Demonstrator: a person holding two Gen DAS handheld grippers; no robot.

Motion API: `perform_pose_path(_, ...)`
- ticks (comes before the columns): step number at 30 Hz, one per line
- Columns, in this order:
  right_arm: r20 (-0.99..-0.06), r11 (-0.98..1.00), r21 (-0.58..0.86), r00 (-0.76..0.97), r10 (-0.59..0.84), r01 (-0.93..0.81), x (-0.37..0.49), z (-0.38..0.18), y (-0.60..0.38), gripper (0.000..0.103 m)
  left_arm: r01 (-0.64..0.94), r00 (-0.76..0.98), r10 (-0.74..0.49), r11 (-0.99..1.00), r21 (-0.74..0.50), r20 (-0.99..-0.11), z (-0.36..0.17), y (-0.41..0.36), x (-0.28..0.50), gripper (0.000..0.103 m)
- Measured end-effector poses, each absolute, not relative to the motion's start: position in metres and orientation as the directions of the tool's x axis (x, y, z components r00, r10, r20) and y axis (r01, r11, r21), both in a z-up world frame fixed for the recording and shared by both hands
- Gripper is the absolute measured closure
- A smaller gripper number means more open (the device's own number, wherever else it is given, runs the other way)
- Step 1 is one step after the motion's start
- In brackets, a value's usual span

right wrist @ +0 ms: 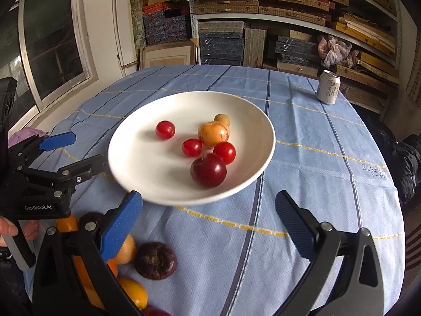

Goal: Organize fruits
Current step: 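Move both open grippers back to the fruit pile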

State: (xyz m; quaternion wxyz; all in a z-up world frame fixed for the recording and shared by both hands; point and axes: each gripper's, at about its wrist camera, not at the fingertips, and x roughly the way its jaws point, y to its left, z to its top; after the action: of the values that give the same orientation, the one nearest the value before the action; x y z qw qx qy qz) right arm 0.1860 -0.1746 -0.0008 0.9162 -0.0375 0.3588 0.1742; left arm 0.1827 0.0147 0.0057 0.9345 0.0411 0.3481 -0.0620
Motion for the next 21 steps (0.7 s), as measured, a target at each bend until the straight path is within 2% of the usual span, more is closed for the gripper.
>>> perform_pose_path(4,-0.679,0.919,0.094,0.650,0.341,-0.384,0.150,-0.001,-0.183,0.004,0.138,0.736,-0.050,0.987,0.078,-0.676,-0.003,0.025,0.150,0.003)
perform_pose_path(11,-0.646,0.859,0.130,0.615,0.452,-0.496,0.104,0.000,-0.160,0.004,0.108,0.709,-0.035,0.992,0.060,-0.705,-0.020,0.047,0.104,0.003)
perform_pose_path(21,-0.691,0.815,0.104,0.548,0.471,-0.570,0.118,-0.024,-0.109,0.004,0.113,0.674,-0.033,0.992,0.059,-0.738,-0.042,0.050,0.103,0.003)
